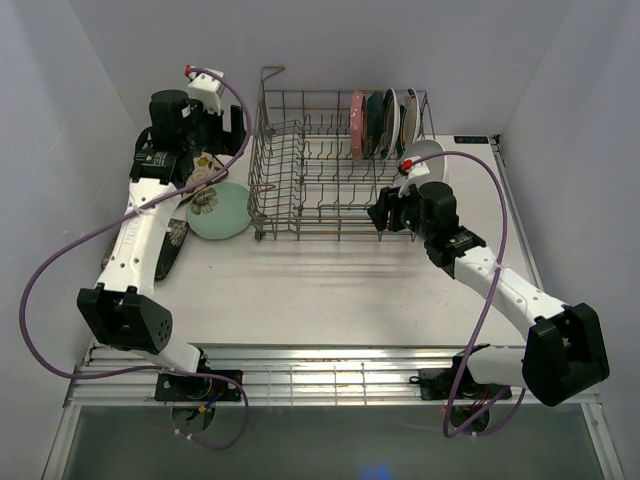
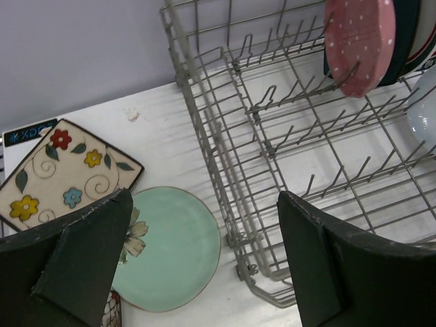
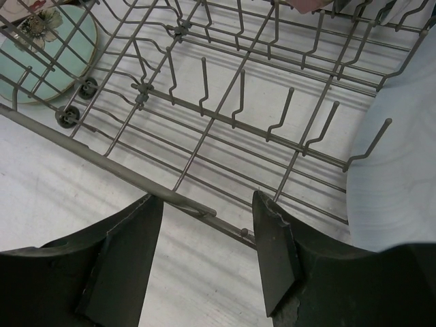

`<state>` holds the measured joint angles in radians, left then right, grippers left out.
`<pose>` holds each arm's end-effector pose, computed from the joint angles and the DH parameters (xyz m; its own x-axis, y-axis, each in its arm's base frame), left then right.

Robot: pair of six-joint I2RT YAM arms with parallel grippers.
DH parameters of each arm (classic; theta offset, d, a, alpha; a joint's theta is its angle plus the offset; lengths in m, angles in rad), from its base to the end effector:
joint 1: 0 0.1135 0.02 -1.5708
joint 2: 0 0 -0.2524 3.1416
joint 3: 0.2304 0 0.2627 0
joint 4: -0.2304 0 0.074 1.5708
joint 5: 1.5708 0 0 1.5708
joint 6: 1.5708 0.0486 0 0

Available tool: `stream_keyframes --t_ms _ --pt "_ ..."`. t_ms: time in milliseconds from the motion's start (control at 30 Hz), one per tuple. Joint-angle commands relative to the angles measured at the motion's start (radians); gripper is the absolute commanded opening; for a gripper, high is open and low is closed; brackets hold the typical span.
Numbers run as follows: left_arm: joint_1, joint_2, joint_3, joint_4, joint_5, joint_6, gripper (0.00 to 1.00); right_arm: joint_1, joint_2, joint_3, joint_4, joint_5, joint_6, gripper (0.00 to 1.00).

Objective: Load the plates into the dish rack
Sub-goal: Move the dish rack to the center of the board, then pick up the plate at the center of the board.

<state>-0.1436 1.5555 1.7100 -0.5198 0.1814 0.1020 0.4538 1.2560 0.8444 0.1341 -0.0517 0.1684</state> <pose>0.3683 -0.0621 0.4210 -0.3204 0.1475 -0.9357 0.3419 0.9392 0.0310 0.2848 0.1417 0.2726 -0.3236 0.0284 -0.9458 -0.4344 0.8835 0.1752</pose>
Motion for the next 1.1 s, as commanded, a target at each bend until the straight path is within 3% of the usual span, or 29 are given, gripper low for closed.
stream_keyframes --t_ms 0,167,267,500,900,1067 --pt "0.111 -0.074 -0.055 -0.002 0.059 -0.027 0.98 0.002 -0.029 0.047 0.056 0.0 -0.01 0.61" --pt "0.275 -0.141 -0.174 0.015 0.226 -0.061 0.98 0.002 -0.03 0.056 0.042 -0.03 -0.018 0.63" --pt "0.352 -0.169 -0.269 0.041 0.276 -0.073 0.98 0.002 -0.043 0.048 0.042 -0.036 -0.02 0.69" --pt "0.53 -0.15 -0.441 0.073 0.476 -0.088 0.98 0.002 -0.096 0.035 0.027 -0.059 -0.023 0.76" --pt "0.535 -0.038 -0.549 0.121 0.599 -0.018 0.98 0.002 -0.211 -0.022 0.041 -0.122 0.0 0.76" --pt "0.536 -0.066 -0.691 0.237 0.552 -0.068 0.96 0.002 -0.221 -0.057 0.071 -0.152 0.023 0.78"
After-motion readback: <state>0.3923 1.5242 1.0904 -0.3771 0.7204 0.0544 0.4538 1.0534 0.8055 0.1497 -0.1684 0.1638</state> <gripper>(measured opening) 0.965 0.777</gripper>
